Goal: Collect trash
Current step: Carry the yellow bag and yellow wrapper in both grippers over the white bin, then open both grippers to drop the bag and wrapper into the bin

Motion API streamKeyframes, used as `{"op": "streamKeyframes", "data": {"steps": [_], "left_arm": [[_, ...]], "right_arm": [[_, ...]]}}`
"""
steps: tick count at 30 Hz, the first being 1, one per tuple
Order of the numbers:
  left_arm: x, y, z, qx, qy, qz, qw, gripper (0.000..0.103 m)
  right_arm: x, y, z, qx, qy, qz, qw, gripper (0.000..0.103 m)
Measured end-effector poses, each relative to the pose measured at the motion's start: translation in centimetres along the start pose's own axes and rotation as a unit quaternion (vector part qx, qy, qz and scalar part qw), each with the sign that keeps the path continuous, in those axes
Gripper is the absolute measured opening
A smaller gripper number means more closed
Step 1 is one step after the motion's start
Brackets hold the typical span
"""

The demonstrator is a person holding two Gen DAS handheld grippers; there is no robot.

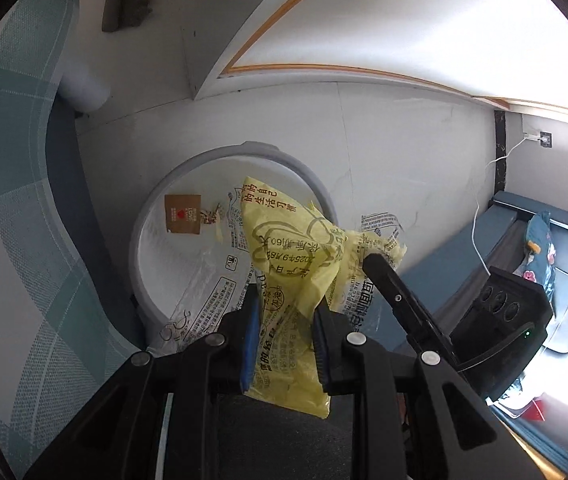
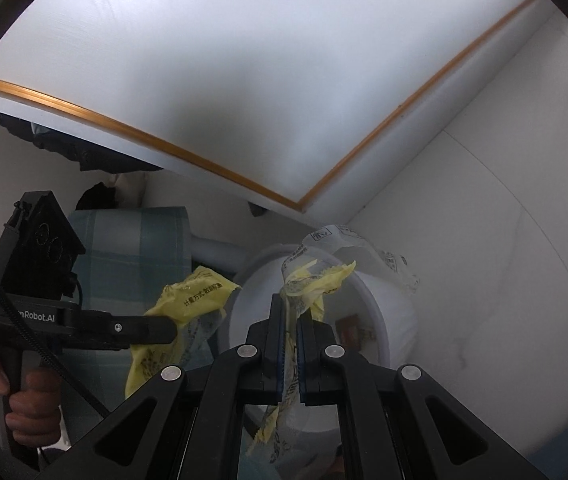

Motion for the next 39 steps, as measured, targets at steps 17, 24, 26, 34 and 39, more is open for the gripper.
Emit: {"op": "streamKeyframes", "data": {"steps": [17, 24, 26, 34, 39], "left_arm": [[0.7, 0.8, -0.8, -0.017, 0.007, -0.004, 0.9998, 0.04], [0.7, 0.7, -0.9, -0.012, 0.003, -0.006, 0.9999, 0.066], [0.7, 0.7, -1.0, -0.009, 0.008, -0.003, 0.9999, 0.067], [0.1, 0.2, -0.8, 0.002, 0.021, 0.007, 0.9998, 0.067], [-1.5, -0.2, -0.1, 0.049, 0.051, 0.054, 0.996, 0.067]], "right_arm": [[2.2, -1.5, 0.4, 0.01, 0.008, -0.046, 0.999, 0.014], [0.9, -2.1, 0.8, 0.014, -0.004, -0.042, 0.999, 0.026], [0.2, -2.2, 1.0, 0.021, -0.002, -0.038, 0.999, 0.027], [-2.8, -1.9, 1.2, 0.022, -0.016, -0.01, 1.0, 0.036], [-4.1, -1.5, 0.8, 0.018, -0.02, -0.003, 1.0, 0.037]]}}
Point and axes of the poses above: each gripper's, at about its wrist camera, not at the fingertips, and x roughly the way its jaws point, z to its right, y to its top, the point moved 7 cm from there along x, roughly the way its jaws point, and after that the axes turned 9 degrees about -x, right-handed, at the moved point
